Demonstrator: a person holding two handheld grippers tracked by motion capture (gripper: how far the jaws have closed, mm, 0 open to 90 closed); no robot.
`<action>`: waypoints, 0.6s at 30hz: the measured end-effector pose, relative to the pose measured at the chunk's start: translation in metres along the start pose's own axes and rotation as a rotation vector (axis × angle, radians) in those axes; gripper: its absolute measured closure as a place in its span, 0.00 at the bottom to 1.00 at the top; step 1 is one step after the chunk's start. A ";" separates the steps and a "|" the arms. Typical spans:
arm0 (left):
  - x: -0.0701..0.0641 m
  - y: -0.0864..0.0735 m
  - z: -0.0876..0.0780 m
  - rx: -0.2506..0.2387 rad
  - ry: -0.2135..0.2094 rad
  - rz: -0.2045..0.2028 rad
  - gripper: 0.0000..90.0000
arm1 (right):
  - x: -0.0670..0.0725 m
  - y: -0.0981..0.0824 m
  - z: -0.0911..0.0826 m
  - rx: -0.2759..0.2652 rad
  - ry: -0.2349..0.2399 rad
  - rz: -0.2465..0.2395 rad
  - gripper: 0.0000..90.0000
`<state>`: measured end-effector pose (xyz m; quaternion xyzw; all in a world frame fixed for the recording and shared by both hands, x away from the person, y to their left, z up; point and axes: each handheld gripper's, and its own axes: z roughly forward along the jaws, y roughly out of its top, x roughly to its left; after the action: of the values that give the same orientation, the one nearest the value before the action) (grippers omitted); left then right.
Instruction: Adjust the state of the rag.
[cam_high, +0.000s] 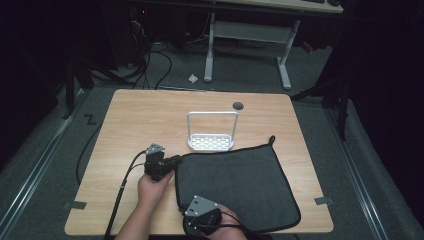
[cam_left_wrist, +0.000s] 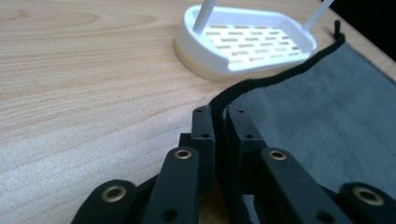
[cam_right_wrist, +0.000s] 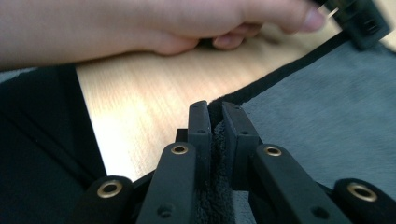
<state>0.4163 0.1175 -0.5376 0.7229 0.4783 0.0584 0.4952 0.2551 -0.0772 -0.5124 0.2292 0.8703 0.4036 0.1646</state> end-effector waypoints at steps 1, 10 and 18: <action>0.000 0.000 0.000 0.000 0.000 0.000 0.91 | 0.000 0.000 0.000 0.000 0.000 0.000 0.93; 0.005 0.012 -0.012 -0.083 -0.023 -0.074 0.91 | 0.000 0.025 -0.019 -0.108 -0.039 -0.040 0.93; 0.014 0.018 -0.040 -0.110 0.017 -0.061 0.91 | 0.015 0.052 -0.010 -0.147 -0.019 -0.094 0.92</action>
<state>0.4132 0.1536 -0.5089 0.6793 0.5003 0.0758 0.5316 0.2512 -0.0460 -0.4676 0.1792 0.8466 0.4559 0.2080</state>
